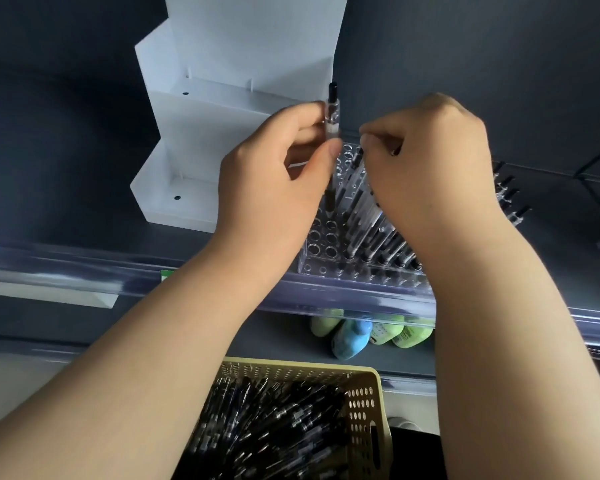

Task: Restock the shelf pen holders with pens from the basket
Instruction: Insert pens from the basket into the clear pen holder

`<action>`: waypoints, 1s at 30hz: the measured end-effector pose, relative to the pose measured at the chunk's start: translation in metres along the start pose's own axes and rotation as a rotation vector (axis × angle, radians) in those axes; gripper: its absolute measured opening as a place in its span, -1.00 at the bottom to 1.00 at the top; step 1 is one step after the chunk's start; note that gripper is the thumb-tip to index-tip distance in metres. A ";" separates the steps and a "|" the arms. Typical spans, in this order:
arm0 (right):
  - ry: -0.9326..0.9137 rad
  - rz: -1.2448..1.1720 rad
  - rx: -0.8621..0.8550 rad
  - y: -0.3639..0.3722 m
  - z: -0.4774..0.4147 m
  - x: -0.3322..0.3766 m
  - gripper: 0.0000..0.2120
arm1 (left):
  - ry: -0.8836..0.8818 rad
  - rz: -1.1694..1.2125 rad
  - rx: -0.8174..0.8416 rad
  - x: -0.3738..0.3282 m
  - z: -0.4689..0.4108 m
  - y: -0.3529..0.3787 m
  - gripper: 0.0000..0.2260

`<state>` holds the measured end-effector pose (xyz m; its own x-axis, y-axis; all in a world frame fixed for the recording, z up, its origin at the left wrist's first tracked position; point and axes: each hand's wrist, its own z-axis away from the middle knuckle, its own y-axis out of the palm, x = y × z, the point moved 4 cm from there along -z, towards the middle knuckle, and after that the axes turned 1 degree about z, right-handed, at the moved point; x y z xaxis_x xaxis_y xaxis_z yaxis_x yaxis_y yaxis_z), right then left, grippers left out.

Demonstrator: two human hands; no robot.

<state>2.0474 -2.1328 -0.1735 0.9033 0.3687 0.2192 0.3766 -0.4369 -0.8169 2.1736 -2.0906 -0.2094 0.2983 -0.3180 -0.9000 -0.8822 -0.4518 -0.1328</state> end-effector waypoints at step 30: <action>0.022 -0.084 0.009 -0.010 0.003 -0.010 -0.78 | -0.061 -0.368 0.231 0.024 0.000 0.027 -0.86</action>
<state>2.0343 -2.1301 -0.1692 0.8731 0.3854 0.2986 0.4491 -0.3975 -0.8002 2.1569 -2.1107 -0.2348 0.5921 -0.1178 -0.7972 -0.7815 -0.3251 -0.5325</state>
